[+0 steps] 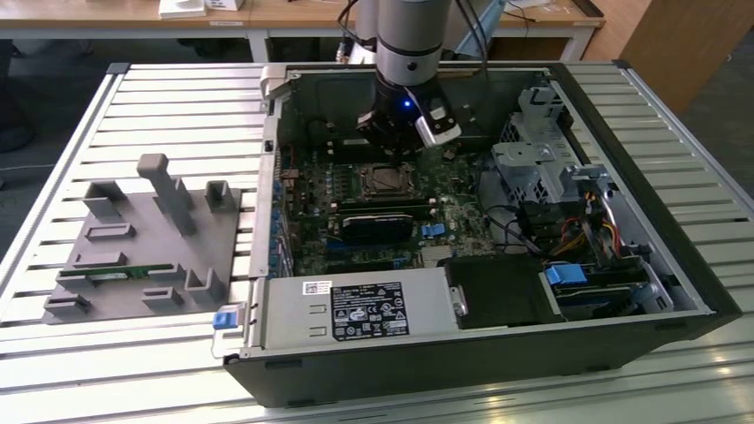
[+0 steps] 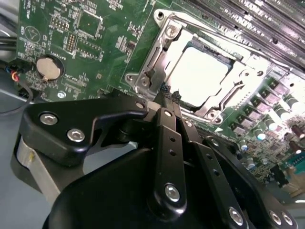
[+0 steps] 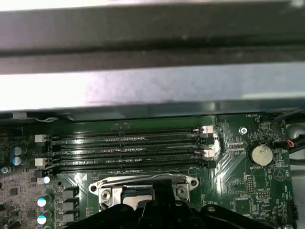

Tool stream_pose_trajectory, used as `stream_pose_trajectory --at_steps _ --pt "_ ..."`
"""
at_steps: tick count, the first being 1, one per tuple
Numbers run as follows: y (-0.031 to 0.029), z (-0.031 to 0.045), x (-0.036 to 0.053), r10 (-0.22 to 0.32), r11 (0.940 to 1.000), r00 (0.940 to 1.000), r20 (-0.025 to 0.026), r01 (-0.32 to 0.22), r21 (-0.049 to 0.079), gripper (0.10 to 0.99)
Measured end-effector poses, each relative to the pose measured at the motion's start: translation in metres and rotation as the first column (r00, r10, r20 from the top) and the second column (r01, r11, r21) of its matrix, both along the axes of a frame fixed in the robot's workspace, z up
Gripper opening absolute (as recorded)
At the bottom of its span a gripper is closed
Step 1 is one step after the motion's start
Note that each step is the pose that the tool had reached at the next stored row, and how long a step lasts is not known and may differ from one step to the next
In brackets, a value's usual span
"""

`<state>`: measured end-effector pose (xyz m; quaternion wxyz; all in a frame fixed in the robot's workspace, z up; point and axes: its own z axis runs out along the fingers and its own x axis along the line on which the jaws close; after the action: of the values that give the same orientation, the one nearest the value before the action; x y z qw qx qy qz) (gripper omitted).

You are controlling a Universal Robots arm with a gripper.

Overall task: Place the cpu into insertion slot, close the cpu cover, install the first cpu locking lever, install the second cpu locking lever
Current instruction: 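Install the second cpu locking lever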

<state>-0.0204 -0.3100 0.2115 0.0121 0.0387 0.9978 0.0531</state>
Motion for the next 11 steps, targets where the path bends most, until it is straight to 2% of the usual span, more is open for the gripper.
stream_pose_trajectory --at_steps 6,11 --pt "-0.0001 0.0148 0.0000 0.000 1.0000 1.0000 -0.0005 0.000 0.007 0.106" --pt "-0.0051 0.0157 0.0000 0.000 1.0000 1.0000 -0.0005 0.000 0.010 0.106"
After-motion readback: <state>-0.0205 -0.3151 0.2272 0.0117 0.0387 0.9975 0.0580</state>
